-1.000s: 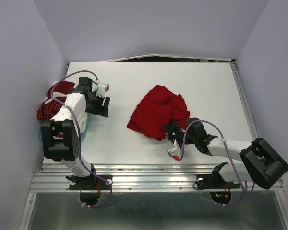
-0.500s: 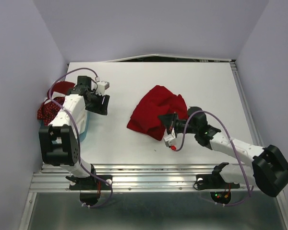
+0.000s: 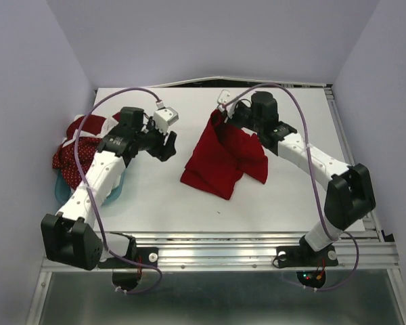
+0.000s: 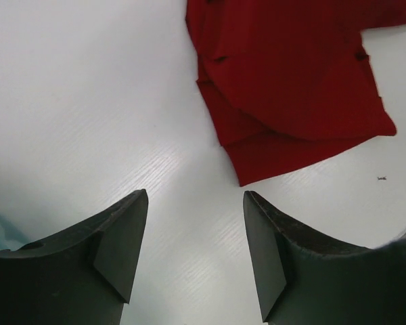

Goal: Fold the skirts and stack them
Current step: Flatten the skirt out

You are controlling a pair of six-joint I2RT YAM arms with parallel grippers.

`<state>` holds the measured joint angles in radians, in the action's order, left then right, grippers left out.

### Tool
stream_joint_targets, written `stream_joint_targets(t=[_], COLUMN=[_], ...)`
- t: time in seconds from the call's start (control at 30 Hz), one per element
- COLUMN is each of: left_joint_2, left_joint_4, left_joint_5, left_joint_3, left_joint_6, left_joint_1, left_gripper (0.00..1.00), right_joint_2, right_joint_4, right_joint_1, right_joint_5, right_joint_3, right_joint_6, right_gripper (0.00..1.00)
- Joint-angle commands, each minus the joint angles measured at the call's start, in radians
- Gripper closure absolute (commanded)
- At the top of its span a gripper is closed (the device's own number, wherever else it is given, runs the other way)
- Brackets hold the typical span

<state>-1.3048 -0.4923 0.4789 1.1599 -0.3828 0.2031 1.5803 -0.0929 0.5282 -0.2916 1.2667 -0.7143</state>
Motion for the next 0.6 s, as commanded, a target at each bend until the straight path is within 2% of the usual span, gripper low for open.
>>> stream_joint_targets(t=[0.0,0.03,0.17,0.4,0.57], left_joint_2=[0.104,0.107,0.082,-0.062,-0.302], left_joint_4=[0.119,0.129,0.181,0.284,0.265], left_joint_5=[-0.006,-0.035,-0.195,-0.459,-0.534], left_joint_3=[-0.058,-0.063,-0.068,-0.039,0.148], left_joint_6=[-0.03,-0.03,-0.038,-0.033,-0.021], left_joint_1=[0.164,0.165,0.382,0.645,0.711], left_gripper=[0.3,0.29,0.27,0.29,0.38], right_joint_2=[0.102,0.124,0.231,0.406,0.454], right_joint_4=[0.131,0.146,0.217,0.303,0.309], right_joint_1=[-0.105,-0.123,-0.197,-0.307,-0.365], right_joint_5=[0.132,0.132,0.112,0.033,-0.012], right_joint_3=[0.121,0.135,0.194,0.29,0.269], right_joint_6=[0.353,0.386,0.538,0.761,0.811], right_gripper=[0.99,0.99,0.99,0.99,0.99])
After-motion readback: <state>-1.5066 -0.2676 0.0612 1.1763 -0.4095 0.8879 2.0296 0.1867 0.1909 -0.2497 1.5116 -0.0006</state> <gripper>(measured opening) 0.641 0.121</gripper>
